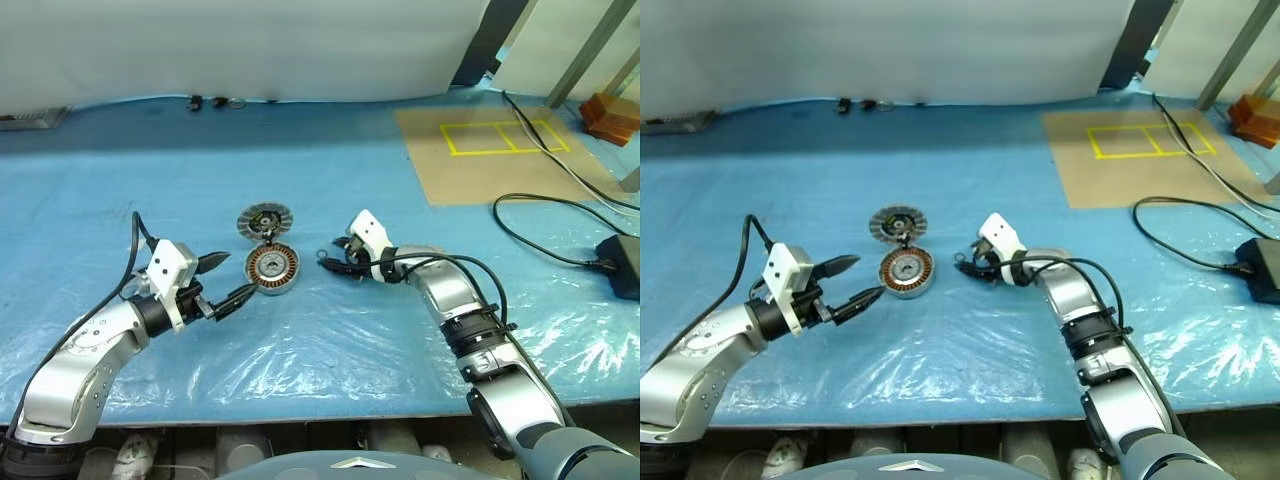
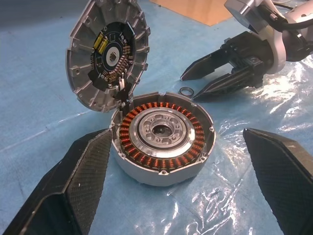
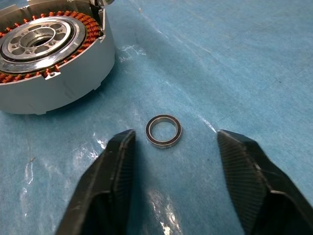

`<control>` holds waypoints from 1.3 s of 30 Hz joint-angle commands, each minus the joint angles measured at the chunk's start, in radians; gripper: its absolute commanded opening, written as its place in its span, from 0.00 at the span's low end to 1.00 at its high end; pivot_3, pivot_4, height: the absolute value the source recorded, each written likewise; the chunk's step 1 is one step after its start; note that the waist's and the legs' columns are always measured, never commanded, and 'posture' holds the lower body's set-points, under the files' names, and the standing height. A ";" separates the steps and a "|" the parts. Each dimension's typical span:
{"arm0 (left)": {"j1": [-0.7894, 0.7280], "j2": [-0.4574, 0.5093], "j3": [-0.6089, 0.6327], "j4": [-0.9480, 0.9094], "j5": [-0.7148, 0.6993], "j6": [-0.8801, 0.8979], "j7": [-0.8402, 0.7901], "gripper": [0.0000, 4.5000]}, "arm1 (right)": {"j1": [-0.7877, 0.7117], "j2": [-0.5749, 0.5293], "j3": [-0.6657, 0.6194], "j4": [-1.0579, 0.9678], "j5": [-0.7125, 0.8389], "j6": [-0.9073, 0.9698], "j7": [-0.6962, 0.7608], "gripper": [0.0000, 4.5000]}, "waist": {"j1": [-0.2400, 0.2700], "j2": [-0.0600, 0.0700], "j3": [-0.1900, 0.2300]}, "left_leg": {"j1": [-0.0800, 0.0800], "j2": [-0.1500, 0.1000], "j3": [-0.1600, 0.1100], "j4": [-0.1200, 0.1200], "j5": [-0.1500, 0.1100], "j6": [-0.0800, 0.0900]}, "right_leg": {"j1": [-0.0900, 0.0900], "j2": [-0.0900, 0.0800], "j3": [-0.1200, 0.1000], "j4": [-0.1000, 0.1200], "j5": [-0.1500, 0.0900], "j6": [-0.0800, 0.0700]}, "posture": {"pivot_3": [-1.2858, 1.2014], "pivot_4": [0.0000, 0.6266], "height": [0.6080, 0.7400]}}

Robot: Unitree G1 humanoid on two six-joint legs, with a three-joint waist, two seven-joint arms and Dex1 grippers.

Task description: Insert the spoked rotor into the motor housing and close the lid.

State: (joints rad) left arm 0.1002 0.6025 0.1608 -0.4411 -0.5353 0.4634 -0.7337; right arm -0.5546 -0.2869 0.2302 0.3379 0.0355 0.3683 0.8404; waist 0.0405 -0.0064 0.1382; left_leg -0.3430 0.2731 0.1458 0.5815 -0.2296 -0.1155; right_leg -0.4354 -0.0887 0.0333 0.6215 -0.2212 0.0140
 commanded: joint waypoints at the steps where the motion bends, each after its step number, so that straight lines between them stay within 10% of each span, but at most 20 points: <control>1: 0.001 0.000 0.014 -0.027 0.002 -0.024 0.002 1.00 | 0.012 -0.001 0.018 0.018 -0.009 -0.014 0.000 0.33 | 0.000 0.000 0.000 | 0.000 0.000 0.000 0.000 0.000 0.000 | 0.000 0.000 0.000 0.000 0.000 0.000 | 0.52 0.24 1.00; 5: -0.003 -0.002 0.013 -0.025 0.003 -0.023 0.002 1.00 | 0.010 0.005 0.024 0.026 -0.014 -0.012 -0.003 0.02 | 0.000 0.000 0.000 | 0.000 0.000 0.000 0.000 0.000 0.000 | 0.000 0.000 0.000 0.000 0.000 0.000 | 0.52 0.24 1.00; 16: -0.001 0.001 0.018 -0.017 0.003 -0.027 -0.003 1.00 | 0.021 -0.023 -0.009 0.014 0.014 -0.006 0.023 0.01 | 0.000 0.000 0.000 | 0.000 0.000 0.000 0.000 0.000 0.000 | 0.001 0.000 0.000 0.000 0.000 0.000 | 0.52 0.24 1.00; 24: -0.009 0.003 0.016 -0.007 0.008 -0.031 -0.006 1.00 | 0.006 0.004 0.020 0.025 0.013 0.015 0.027 0.56 | 0.000 0.000 0.000 | 0.001 0.000 0.000 0.000 0.000 0.000 | 0.001 0.000 0.000 0.000 0.000 0.000 | 0.52 0.24 1.00; 39: 0.001 0.005 0.019 -0.020 0.006 -0.024 -0.004 1.00 | -0.052 0.047 0.041 0.151 -0.045 -0.091 -0.048 0.56 | -0.002 0.000 0.000 | 0.002 0.000 0.000 0.000 0.000 0.000 | 0.002 0.000 0.000 -0.001 0.000 0.000 | 0.52 0.24 1.00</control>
State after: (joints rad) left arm 0.1007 0.6010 0.1625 -0.4368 -0.5262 0.4537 -0.7363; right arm -0.6098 -0.2424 0.2604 0.4614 0.0060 0.2689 0.8026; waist 0.0388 -0.0064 0.1381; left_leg -0.3413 0.2732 0.1461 0.5814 -0.2297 -0.1155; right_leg -0.4339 -0.0888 0.0335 0.6210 -0.2214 0.0137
